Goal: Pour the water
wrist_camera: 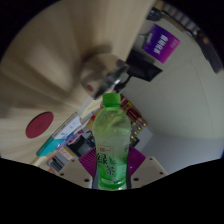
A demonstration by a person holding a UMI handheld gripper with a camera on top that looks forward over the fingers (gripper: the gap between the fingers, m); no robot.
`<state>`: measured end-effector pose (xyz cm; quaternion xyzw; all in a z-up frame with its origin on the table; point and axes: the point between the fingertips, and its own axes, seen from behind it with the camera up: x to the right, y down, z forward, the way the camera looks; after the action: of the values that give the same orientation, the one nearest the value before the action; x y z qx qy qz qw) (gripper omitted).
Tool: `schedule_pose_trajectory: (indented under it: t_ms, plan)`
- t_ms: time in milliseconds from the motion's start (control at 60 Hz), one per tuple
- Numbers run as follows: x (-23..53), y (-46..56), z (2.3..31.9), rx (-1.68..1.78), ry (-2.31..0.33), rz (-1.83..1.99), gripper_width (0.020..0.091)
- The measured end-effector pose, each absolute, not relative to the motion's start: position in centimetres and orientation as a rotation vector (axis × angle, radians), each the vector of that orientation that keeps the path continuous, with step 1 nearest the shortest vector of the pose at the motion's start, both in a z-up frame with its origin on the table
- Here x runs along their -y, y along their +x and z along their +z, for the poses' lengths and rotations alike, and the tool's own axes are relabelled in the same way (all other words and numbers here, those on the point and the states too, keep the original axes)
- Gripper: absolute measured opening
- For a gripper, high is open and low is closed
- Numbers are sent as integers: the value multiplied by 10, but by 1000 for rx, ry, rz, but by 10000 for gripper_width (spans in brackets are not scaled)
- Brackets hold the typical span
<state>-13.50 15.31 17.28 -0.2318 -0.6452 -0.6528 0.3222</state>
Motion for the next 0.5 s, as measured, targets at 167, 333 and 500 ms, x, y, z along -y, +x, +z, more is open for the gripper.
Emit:
schedule_pose_trajectory:
  t_ms: [167, 333, 500]
  plan:
    - [-154, -112, 194, 1174, -1108, -1183, 380]
    - [-153, -87, 171, 490, -1566, -290, 380]
    - [-161, -72, 101, 149, -1711, 91, 380]
